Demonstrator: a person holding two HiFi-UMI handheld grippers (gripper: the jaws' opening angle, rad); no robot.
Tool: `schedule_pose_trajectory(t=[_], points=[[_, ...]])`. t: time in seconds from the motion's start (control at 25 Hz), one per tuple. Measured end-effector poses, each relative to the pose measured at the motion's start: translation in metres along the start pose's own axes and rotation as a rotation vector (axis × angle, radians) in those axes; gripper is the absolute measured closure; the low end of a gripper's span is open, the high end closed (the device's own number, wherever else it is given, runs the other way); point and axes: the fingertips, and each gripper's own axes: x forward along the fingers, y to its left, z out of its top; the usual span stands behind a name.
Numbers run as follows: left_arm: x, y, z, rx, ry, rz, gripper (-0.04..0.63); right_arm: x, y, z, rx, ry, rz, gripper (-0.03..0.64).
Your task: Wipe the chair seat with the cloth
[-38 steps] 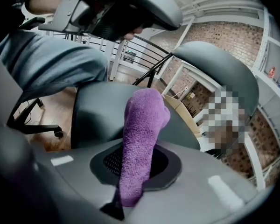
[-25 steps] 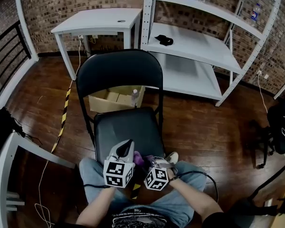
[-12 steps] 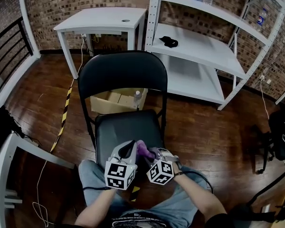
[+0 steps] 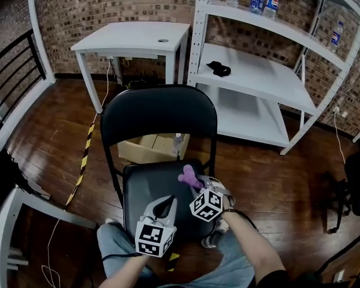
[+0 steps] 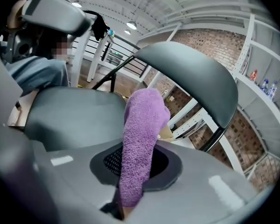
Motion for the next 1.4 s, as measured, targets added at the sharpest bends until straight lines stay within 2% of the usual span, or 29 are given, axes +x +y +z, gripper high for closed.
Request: schedule_pose_trajectory(t=[0.2, 0.44, 0.68, 0.84, 1.04, 1.4], points=[[0.011, 0.013, 0.003, -0.028, 0.008, -0.007, 0.591, 0.044, -0.032, -0.021, 0.072, 0.080, -0.040, 0.572], [0.018, 0.029, 0.000, -0.022, 0.022, 0.001, 0.591, 0.086, -0.043, -0.037, 0.186, 0.156, -0.071, 0.572], [0.014, 0.039, -0.004, -0.026, 0.033, 0.019, 0.591, 0.097, -0.041, -0.038, 0.243, 0.195, -0.092, 0.572], [0.013, 0.038, -0.006, -0.019, 0.035, 0.019, 0.591, 0.093, -0.034, -0.040, 0.239, 0.187, -0.076, 0.572], [0.007, 0.032, -0.009, -0.014, 0.042, 0.019, 0.591, 0.078, -0.011, -0.045, 0.186, 0.172, -0.040, 0.572], [-0.006, 0.012, -0.011, -0.003, 0.038, 0.011, 0.591, 0.032, 0.032, -0.056, 0.192, 0.131, -0.019, 0.572]])
